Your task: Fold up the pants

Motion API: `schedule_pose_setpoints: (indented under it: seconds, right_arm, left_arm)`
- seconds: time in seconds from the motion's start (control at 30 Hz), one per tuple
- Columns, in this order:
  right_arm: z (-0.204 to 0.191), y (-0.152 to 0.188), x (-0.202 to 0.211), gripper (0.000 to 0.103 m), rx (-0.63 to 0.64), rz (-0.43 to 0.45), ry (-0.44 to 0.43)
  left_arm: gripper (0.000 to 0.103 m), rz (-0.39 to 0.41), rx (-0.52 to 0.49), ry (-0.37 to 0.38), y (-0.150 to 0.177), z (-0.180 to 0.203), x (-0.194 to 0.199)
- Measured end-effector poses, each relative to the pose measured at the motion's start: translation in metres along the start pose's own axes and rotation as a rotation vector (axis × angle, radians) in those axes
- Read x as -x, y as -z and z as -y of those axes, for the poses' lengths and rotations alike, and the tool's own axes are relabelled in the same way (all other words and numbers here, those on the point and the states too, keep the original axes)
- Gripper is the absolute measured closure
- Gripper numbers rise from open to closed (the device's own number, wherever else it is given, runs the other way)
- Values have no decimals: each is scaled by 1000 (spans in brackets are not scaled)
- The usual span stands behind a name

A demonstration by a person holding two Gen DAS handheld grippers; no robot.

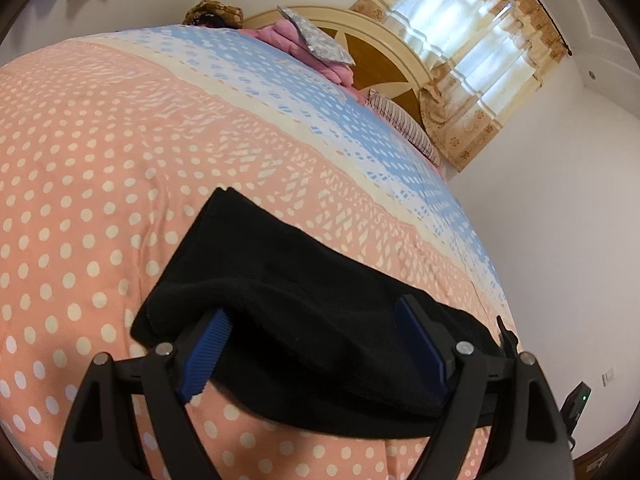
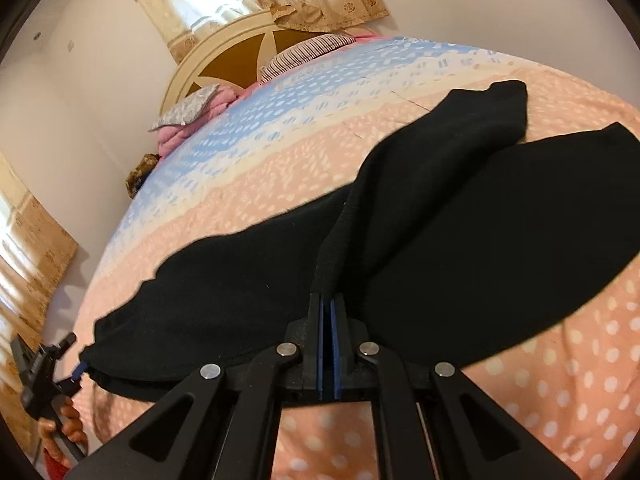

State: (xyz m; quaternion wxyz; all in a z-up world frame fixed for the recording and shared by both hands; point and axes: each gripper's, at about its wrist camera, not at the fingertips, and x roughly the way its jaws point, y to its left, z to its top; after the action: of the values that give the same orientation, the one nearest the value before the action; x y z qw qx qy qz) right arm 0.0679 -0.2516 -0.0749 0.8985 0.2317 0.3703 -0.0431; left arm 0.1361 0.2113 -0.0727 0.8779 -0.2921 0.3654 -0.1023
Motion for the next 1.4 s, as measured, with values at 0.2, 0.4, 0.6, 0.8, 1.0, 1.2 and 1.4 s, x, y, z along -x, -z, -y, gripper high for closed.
schedule_pose_setpoints:
  seconds: [0.2, 0.4, 0.6, 0.8, 1.0, 1.2, 1.4]
  right_arm:
    - [1, 6, -3, 100, 45, -18, 55]
    - [9, 14, -1, 100, 50, -33, 79]
    - [3, 17, -1, 100, 105, -25, 117]
    - [8, 17, 4, 95, 100, -39, 62]
    - [16, 3, 47, 95, 38, 112, 94]
    - [0, -21, 44, 95, 109, 151, 134]
    - [1, -74, 22, 49, 132, 218, 236]
  left_arm:
    - [29, 3, 2, -85, 4, -1, -4]
    - [76, -17, -166, -281, 16, -4, -2]
    - [41, -54, -294, -390, 22, -3, 9]
    - [10, 74, -307, -596, 8, -6, 38]
    - [10, 215, -445, -576, -7, 38, 44]
    - [10, 184, -530, -399, 2, 91, -8]
    - [10, -17, -511, -364, 53, 97, -63]
